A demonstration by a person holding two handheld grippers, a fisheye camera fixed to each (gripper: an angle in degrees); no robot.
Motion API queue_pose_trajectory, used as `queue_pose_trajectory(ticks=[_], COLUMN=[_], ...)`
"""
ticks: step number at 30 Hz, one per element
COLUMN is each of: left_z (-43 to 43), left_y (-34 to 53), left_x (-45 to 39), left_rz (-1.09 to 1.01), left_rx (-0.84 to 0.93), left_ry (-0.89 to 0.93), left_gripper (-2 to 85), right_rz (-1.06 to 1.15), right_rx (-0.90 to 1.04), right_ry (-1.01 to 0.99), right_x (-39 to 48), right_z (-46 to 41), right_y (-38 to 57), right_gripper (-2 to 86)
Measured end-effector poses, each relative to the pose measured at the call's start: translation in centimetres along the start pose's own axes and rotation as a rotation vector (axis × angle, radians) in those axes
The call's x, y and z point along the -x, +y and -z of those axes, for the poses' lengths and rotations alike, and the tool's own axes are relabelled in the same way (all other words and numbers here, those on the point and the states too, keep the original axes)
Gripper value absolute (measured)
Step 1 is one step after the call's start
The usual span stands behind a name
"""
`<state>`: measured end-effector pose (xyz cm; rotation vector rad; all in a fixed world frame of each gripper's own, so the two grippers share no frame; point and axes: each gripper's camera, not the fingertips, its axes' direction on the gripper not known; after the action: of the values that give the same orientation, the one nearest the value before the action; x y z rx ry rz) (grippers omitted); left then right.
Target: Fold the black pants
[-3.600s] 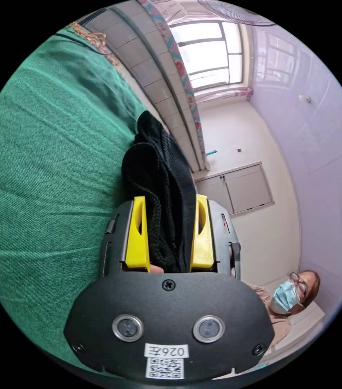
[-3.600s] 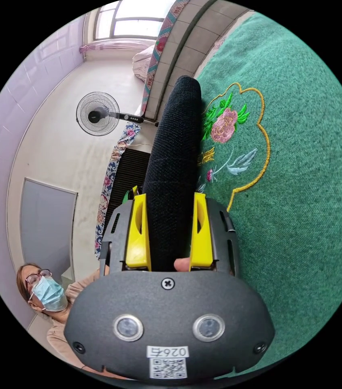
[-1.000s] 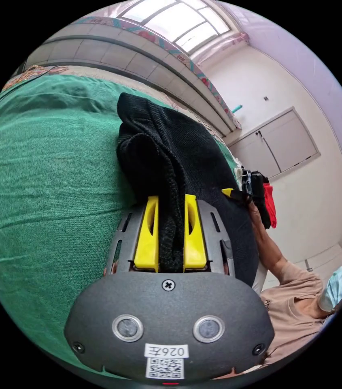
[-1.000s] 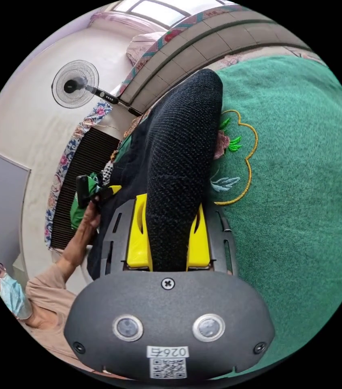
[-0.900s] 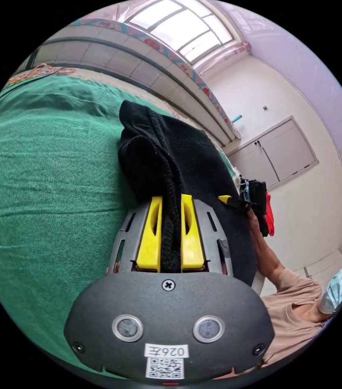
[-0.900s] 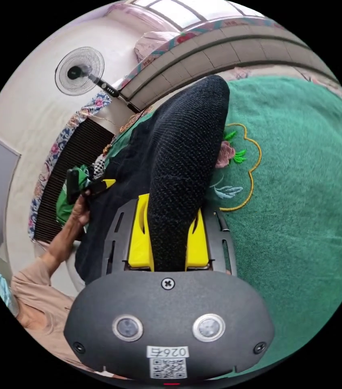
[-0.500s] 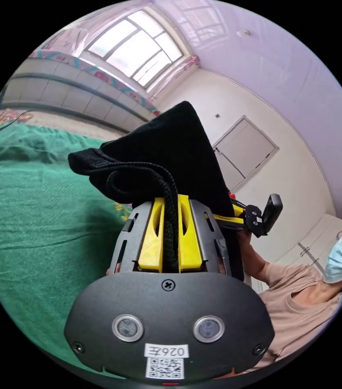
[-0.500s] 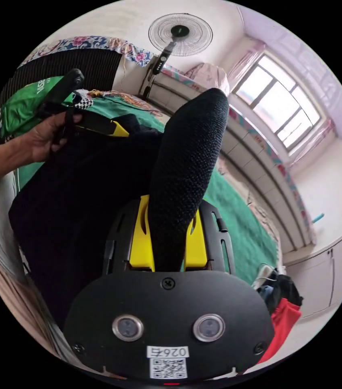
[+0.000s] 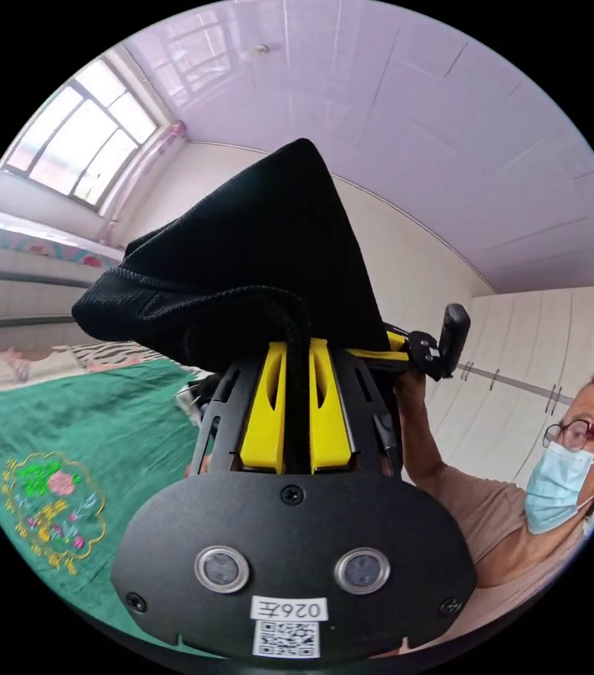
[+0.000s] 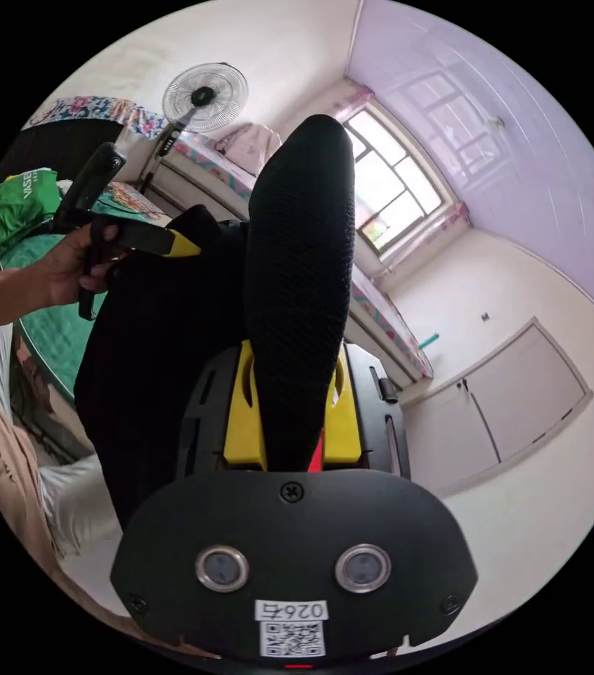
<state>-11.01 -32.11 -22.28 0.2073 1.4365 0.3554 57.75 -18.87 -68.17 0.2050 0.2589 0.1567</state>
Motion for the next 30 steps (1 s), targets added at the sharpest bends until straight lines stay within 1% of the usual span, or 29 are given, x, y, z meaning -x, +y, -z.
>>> queue_pose_trajectory(ticks=[2, 3, 5, 6, 8, 9, 10, 11, 12, 13, 14, 15, 17, 19, 23, 25, 30], left_z=[-6.5, -8.3, -15.6, -17.4, -25.0, -26.9, -30.1, -31.9, -32.2, -31.5, -30.5, -29.9, -26.4, -23.1, -15.0, -12.0, -5.2], left_y=[-1.7, -2.0, -1.8, -1.3, 2.5, 3.9, 6.9, 10.2, 11.8, 14.2, 15.6, 16.0, 16.4, 16.0, 15.9, 16.6, 20.6], left_x=[-1.2, -1.3, -0.1, 0.6, 4.8, 6.3, 9.6, 12.9, 14.2, 16.0, 17.3, 17.8, 19.1, 19.4, 18.8, 18.2, 16.6], left_rz=[-0.025, -0.024, 0.019, 0.04, 0.124, 0.157, 0.268, 0.421, 0.474, 0.521, 0.527, 0.533, 0.505, 0.475, 0.408, 0.392, 0.414], left_rx=[0.023, 0.029, 0.056, 0.063, 0.102, 0.138, 0.252, 0.356, 0.378, 0.366, 0.354, 0.358, 0.374, 0.357, 0.311, 0.296, 0.238], left_ry=[0.082, 0.105, 0.163, 0.164, 0.08, 0.047, -0.024, -0.068, -0.056, -0.015, 0.055, 0.073, 0.069, 0.065, 0.038, 0.021, 0.011], left_gripper=[5.5, 5.6, 5.8, 5.9, 5.4, 5.0, 3.6, 1.5, 0.9, -0.1, -0.5, -0.6, -0.9, -0.9, -1.0, -1.0, -1.0], right_rz=[-0.032, -0.044, -0.073, -0.092, -0.16, -0.183, -0.24, -0.292, -0.309, -0.348, -0.444, -0.498, -0.694, -0.796, -0.94, -0.945, -0.922], right_rx=[0.116, 0.148, 0.286, 0.315, 0.432, 0.474, 0.581, 0.681, 0.694, 0.621, 0.532, 0.486, 0.355, 0.328, 0.172, 0.157, 0.198], right_ry=[0.007, 0.016, 0.068, 0.074, 0.092, 0.091, 0.08, 0.076, 0.083, 0.074, 0.027, -0.024, -0.315, -0.426, -0.609, -0.652, -0.525], right_x=[-7.6, -9.4, -15.9, -17.6, -23.0, -24.0, -25.4, -25.9, -25.9, -25.4, -25.4, -25.6, -26.4, -26.5, -26.6, -26.3, -24.8], right_z=[1.1, 1.1, -0.8, -1.8, -9.0, -11.4, -16.3, -20.7, -22.2, -23.8, -24.6, -25.0, -27.3, -29.4, -30.5, -30.8, -30.4], right_y=[2.5, 3.2, 6.4, 7.4, 12.4, 13.9, 17.0, 19.9, 21.1, 23.3, 25.1, 26.0, 30.0, 32.7, 36.2, 36.3, 35.1], right_gripper=[9.8, 10.1, 11.1, 11.4, 12.6, 12.5, 10.3, 5.8, 4.1, 0.7, 0.0, -0.3, -0.9, -1.0, -1.0, -0.9, -0.9])
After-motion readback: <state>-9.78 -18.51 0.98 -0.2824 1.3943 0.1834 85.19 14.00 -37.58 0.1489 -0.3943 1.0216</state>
